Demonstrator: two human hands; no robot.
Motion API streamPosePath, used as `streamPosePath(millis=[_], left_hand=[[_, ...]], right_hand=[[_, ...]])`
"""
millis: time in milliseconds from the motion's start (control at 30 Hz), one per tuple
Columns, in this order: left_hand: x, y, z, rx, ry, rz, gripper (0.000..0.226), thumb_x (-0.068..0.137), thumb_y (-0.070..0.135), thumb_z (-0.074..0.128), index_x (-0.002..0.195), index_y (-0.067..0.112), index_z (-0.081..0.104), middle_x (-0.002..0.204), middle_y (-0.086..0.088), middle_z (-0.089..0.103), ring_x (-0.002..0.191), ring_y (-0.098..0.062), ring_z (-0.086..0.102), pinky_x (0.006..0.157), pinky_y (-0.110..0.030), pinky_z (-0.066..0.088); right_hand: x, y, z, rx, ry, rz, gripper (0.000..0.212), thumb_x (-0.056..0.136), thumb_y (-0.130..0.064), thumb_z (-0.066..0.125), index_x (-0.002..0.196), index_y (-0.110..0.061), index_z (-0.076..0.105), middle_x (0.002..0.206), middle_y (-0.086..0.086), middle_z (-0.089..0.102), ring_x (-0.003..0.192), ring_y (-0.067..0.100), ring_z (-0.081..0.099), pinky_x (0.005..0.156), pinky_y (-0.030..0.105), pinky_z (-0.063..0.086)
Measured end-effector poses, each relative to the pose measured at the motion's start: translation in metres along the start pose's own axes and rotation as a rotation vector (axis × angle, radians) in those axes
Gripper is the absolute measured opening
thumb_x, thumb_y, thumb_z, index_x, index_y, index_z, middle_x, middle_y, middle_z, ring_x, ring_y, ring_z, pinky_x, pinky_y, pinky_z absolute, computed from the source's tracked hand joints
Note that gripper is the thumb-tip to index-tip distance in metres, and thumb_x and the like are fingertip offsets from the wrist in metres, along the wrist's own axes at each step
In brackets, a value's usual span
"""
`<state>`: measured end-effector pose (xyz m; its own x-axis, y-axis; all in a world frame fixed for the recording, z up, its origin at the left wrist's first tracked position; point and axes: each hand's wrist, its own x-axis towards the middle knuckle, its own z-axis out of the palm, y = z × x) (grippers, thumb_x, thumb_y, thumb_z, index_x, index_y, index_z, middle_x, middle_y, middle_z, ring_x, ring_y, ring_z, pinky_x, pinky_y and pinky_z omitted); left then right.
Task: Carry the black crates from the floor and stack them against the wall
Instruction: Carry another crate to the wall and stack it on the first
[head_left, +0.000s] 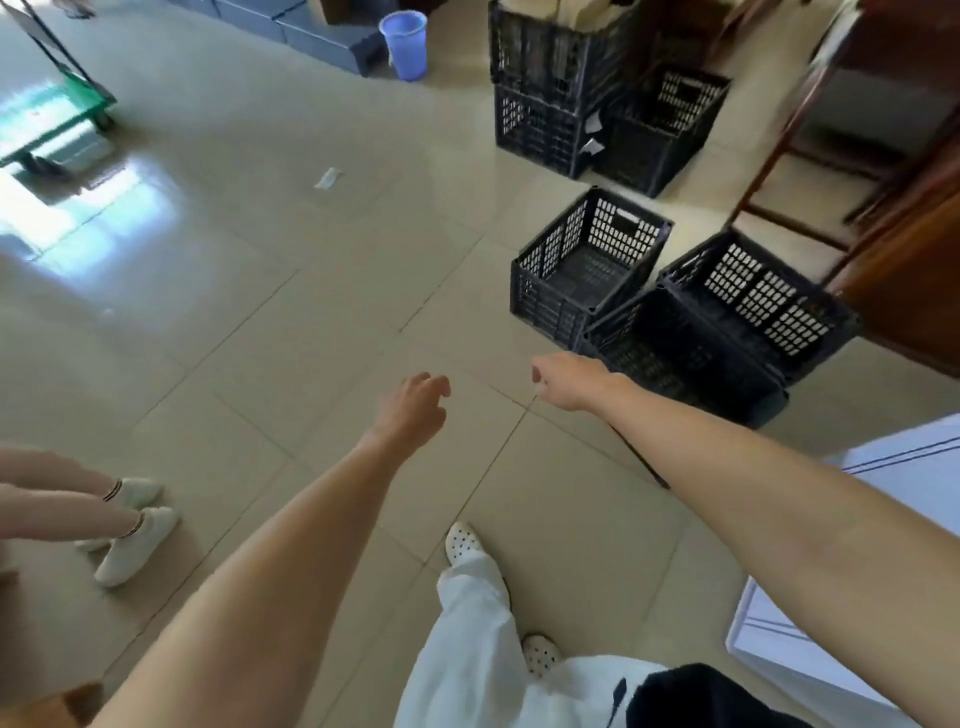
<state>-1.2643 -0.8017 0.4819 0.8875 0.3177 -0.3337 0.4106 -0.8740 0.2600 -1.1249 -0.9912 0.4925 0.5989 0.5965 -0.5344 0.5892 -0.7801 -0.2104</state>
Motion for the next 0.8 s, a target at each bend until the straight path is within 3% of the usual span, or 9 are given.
streamPosePath(millis=[100, 400, 567, 800], left_hand=[[0.076, 0.023, -0.021, 0.06, 0.004, 0.071, 0.033, 0.093, 0.017, 0.055, 0.125, 0.023, 0.058, 0.125, 0.0, 0.058, 0.116, -0.021, 0.055, 0.076, -0.032, 0.043], [0.318, 0.077, -0.09, 0.088, -0.051, 0.194, 0.033, 0.091, 0.015, 0.053, 0.122, 0.026, 0.059, 0.124, 0.001, 0.058, 0.115, -0.022, 0.056, 0.078, -0.032, 0.042], [0.434, 0.128, -0.102, 0.117, -0.063, 0.306, 0.032, 0.091, 0.011, 0.052, 0.12, 0.024, 0.061, 0.12, -0.001, 0.059, 0.109, -0.025, 0.059, 0.078, -0.037, 0.046], [0.569, 0.177, -0.068, 0.163, -0.18, 0.342, 0.034, 0.09, 0.011, 0.054, 0.121, 0.023, 0.06, 0.124, 0.0, 0.057, 0.111, -0.026, 0.057, 0.083, -0.04, 0.048]], right_hand=[[0.05, 0.036, -0.034, 0.059, -0.005, 0.062, 0.022, 0.095, -0.021, 0.045, 0.116, -0.021, 0.051, 0.127, 0.009, 0.056, 0.111, 0.032, 0.055, 0.088, 0.042, 0.046], [0.194, 0.134, -0.162, 0.332, 0.063, 0.27, 0.011, 0.098, -0.022, 0.041, 0.103, -0.022, 0.051, 0.108, 0.006, 0.058, 0.098, 0.028, 0.057, 0.078, 0.041, 0.045], [0.251, 0.203, -0.178, 0.362, 0.07, 0.386, 0.013, 0.099, -0.021, 0.041, 0.104, -0.02, 0.053, 0.106, 0.005, 0.059, 0.095, 0.026, 0.058, 0.084, 0.044, 0.05], [0.33, 0.304, -0.18, 0.396, -0.035, 0.498, 0.012, 0.1, -0.026, 0.043, 0.107, -0.022, 0.051, 0.11, 0.005, 0.059, 0.093, 0.027, 0.058, 0.079, 0.041, 0.049]])
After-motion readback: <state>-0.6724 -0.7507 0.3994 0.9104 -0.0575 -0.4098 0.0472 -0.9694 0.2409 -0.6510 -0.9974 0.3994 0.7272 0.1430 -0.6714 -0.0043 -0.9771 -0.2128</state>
